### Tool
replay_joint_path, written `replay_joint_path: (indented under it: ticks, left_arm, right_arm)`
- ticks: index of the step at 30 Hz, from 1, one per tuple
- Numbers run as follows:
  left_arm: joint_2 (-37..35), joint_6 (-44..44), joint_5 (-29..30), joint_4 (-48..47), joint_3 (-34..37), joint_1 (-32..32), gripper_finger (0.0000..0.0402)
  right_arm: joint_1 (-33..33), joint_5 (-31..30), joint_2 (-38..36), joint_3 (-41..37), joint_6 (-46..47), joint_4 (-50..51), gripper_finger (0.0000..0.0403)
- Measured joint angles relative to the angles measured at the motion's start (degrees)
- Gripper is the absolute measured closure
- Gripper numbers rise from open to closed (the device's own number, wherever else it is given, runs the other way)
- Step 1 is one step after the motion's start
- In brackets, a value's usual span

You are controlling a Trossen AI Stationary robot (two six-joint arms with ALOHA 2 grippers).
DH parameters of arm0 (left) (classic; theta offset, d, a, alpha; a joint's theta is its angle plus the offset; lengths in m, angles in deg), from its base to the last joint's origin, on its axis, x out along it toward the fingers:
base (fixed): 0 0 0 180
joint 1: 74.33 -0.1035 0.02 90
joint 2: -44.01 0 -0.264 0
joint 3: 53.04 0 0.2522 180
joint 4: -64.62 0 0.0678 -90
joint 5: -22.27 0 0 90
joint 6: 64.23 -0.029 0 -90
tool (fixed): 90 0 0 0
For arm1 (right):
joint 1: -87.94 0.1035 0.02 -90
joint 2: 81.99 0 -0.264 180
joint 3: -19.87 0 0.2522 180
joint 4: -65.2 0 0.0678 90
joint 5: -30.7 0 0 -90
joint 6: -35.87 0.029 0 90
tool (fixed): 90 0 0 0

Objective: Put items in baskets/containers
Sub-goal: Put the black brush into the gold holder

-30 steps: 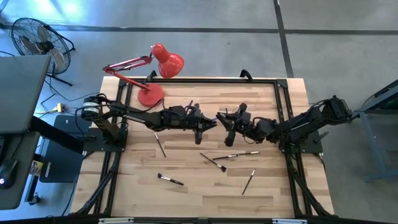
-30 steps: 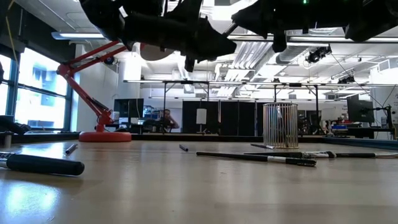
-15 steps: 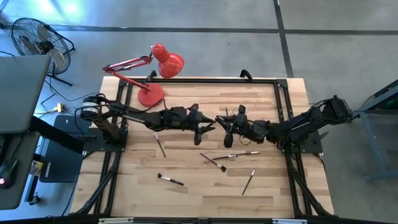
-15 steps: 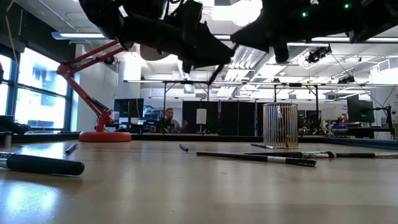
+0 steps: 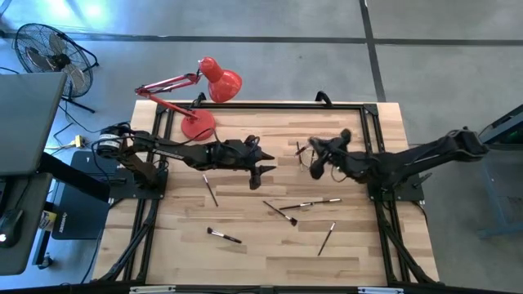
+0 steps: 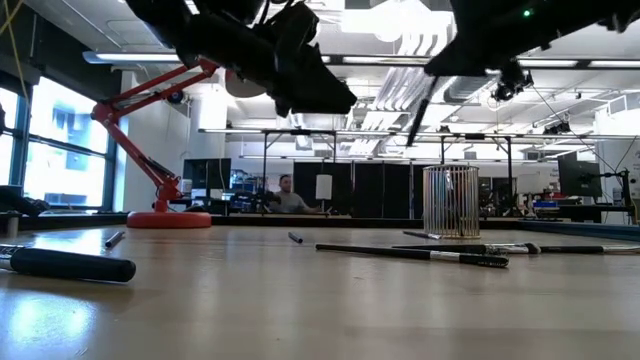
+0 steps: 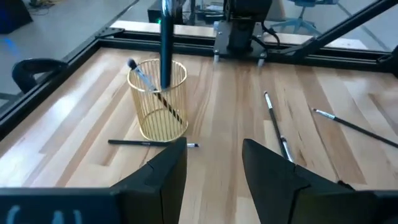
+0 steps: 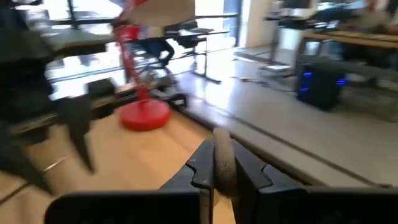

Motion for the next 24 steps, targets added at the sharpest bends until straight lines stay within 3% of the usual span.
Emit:
replay_joint_path:
  ticks: [5,8,15,21,24]
  left_arm:
    - [0.13,0.04,0.11,0.69,0.0,0.0,0.0247]
    - [0.15,0.07,0.11,0.7,0.0,0.0,0.0247]
    - [0.15,1.42,0.13,1.1,0.0,0.0,0.0247]
    - [0.15,1.6,-0.13,2.71,0.0,0.0,0.0247]
    - [0.15,1.76,-1.1,3.71,0.0,0.0,0.0247]
  right_arm:
    - [-0.02,-7.76,-4.52,0.04,1.44,9.2,0.0388]
    - [-0.7,-9.11,-4.7,0.04,5.02,14.02,0.0388]
    - [-6.19,-0.61,-1.07,0.04,14.97,22.6,0.0388]
    - [-10.95,8.59,3.53,0.04,15.37,22.34,0.0375]
    - [-12.67,10.4,5.37,0.04,16.51,22.22,0.0356]
